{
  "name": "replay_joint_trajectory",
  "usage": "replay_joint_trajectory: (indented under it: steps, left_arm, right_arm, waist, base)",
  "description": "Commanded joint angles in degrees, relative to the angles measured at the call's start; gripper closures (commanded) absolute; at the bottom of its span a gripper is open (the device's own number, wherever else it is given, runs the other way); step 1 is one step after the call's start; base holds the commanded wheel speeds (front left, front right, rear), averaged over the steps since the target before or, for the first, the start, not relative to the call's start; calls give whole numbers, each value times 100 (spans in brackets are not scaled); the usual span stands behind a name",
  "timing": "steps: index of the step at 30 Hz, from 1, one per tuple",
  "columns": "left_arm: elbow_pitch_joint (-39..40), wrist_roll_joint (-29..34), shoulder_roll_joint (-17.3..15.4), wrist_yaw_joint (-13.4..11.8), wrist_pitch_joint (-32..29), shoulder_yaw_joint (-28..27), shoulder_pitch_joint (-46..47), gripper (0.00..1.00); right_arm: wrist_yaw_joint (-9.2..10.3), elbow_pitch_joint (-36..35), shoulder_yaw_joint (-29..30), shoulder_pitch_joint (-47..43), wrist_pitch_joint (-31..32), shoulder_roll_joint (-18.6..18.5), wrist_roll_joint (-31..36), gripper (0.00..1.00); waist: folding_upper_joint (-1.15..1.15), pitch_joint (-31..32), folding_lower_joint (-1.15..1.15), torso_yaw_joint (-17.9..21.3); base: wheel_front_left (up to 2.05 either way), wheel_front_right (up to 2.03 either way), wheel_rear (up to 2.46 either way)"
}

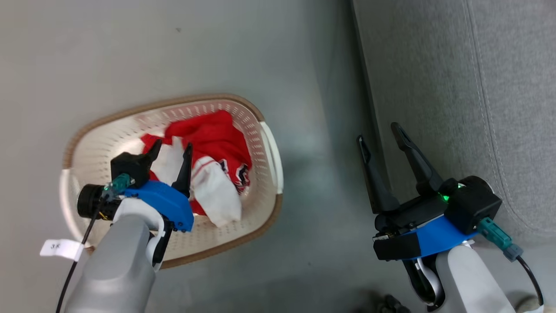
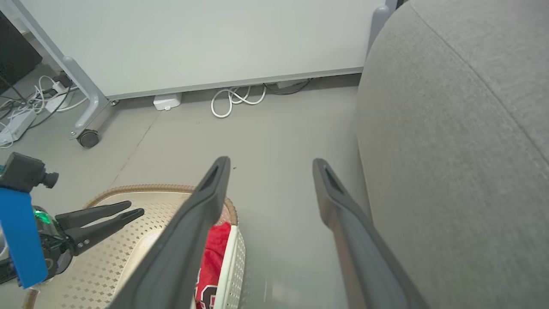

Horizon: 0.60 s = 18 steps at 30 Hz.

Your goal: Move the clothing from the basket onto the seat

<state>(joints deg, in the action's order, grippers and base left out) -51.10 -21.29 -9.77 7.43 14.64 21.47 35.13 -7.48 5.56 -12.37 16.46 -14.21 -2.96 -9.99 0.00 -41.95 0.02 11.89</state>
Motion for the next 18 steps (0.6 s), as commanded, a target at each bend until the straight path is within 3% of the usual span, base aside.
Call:
replay_joint_trajectory:
  steps: [1,8,18]
  left_arm:
    - [-110,-78,-69,3,-46,70,221,0]
    - [-705,-287,-215,1,-122,212,706,0]
    - [-1482,-371,-305,-433,-516,97,1155,0]
  right_arm:
    - [-3,17,-43,145,-47,13,-80,0]
    - [-3,90,-281,299,-103,12,-319,0]
    - [-3,-89,-470,348,-105,12,-578,0]
  waist:
    - [0,-579,-2,446]
    - [0,-936,-2,685]
    - [0,-1163,-2,960]
  base:
    - [0,0,0]
    - [0,0,0]
    - [0,0,0]
